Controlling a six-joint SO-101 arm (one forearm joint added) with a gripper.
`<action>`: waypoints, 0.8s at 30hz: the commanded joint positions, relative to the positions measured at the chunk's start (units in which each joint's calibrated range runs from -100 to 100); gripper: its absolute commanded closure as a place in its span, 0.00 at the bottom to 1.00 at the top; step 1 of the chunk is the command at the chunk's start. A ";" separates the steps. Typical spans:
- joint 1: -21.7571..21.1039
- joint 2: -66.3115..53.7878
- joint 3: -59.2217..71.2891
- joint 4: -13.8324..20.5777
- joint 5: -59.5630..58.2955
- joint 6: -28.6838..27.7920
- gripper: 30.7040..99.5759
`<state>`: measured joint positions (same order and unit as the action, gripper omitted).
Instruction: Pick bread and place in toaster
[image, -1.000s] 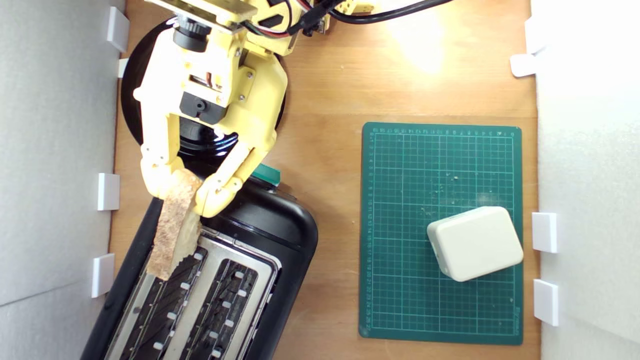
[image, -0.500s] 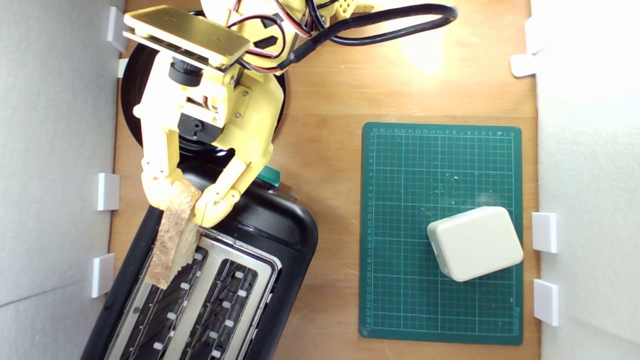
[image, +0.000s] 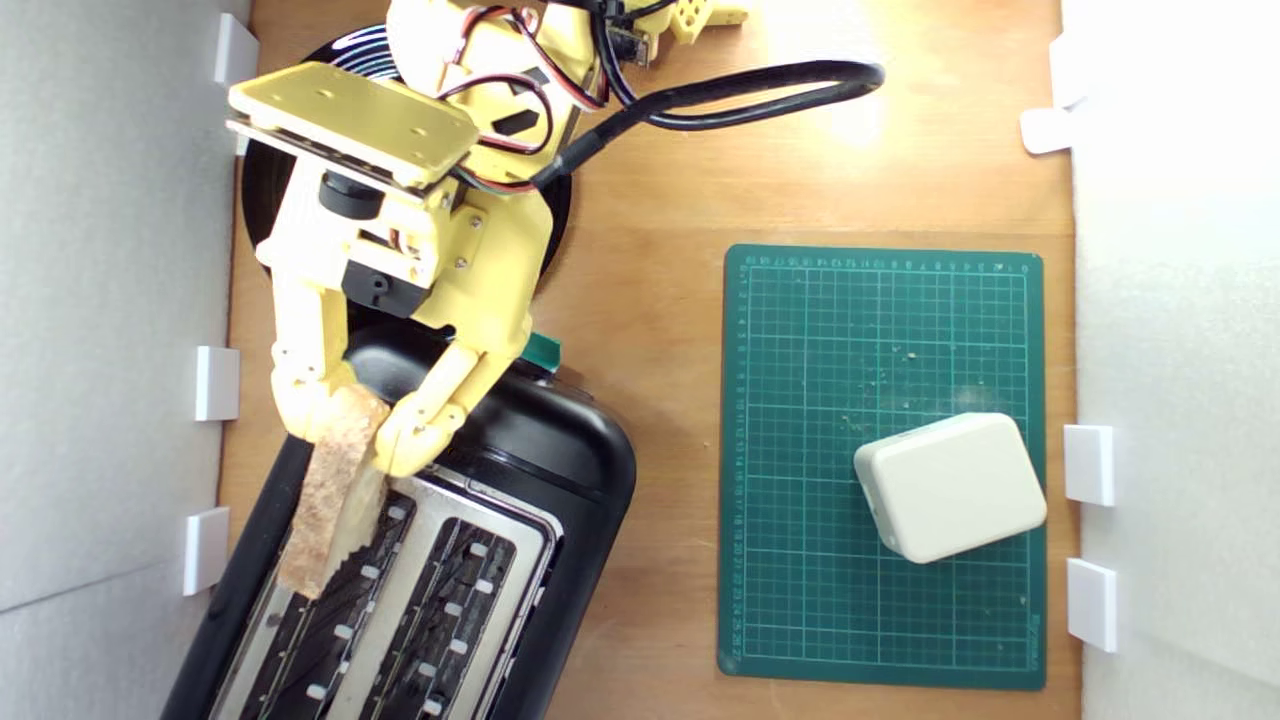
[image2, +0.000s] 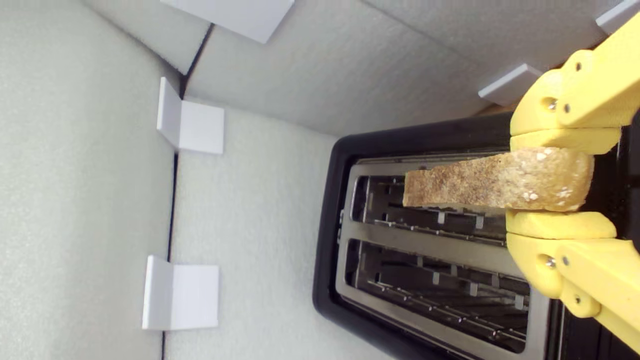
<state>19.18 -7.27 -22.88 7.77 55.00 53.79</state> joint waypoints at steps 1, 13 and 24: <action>1.61 -0.47 -3.03 0.39 -1.84 0.07 0.58; 1.77 6.52 -3.03 -0.16 -1.84 -0.09 0.58; -0.16 7.68 -3.13 -0.34 -1.84 -0.09 0.58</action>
<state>19.54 0.88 -23.72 7.51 53.98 53.79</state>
